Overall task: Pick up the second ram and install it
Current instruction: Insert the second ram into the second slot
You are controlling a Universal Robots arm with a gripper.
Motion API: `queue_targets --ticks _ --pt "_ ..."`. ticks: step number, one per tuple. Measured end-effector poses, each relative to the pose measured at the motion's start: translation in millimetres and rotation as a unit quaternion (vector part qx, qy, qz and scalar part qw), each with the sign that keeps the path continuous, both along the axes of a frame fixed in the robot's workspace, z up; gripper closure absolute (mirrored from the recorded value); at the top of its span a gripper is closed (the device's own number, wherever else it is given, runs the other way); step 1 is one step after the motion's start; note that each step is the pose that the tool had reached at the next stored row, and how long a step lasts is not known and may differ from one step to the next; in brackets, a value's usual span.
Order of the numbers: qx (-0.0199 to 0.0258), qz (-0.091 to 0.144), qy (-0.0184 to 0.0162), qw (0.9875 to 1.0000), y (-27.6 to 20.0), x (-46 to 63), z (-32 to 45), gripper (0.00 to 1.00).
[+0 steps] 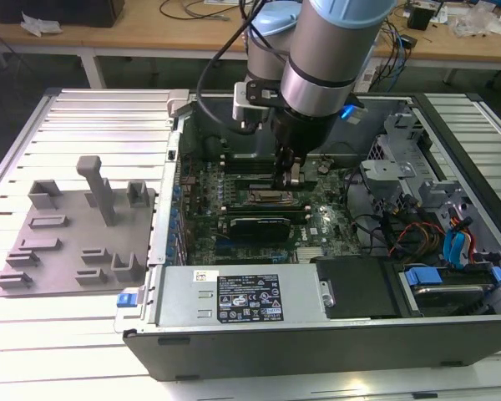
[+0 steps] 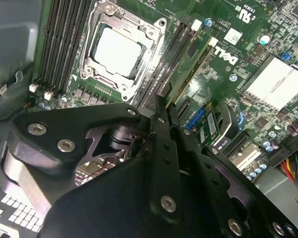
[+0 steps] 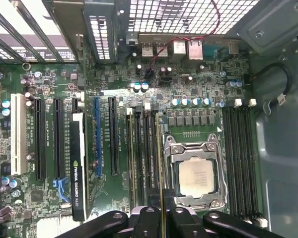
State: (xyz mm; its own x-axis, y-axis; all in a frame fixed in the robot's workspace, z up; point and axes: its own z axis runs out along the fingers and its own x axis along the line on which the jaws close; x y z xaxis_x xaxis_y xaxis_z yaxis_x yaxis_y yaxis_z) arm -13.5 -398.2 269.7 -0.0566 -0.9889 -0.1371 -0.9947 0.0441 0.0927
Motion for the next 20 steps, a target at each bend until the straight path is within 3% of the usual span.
queue_targets --ticks 14,17,20 --pt "-0.0002 0.000 0.0000 1.0000 -0.2 -5.7 -29.8 0.89" --pt "-0.0059 0.000 0.0000 1.0000 -0.2 -5.9 -35.7 0.89" --pt "-0.0063 0.000 0.0000 1.0000 0.0 -6.8 -38.8 0.89"
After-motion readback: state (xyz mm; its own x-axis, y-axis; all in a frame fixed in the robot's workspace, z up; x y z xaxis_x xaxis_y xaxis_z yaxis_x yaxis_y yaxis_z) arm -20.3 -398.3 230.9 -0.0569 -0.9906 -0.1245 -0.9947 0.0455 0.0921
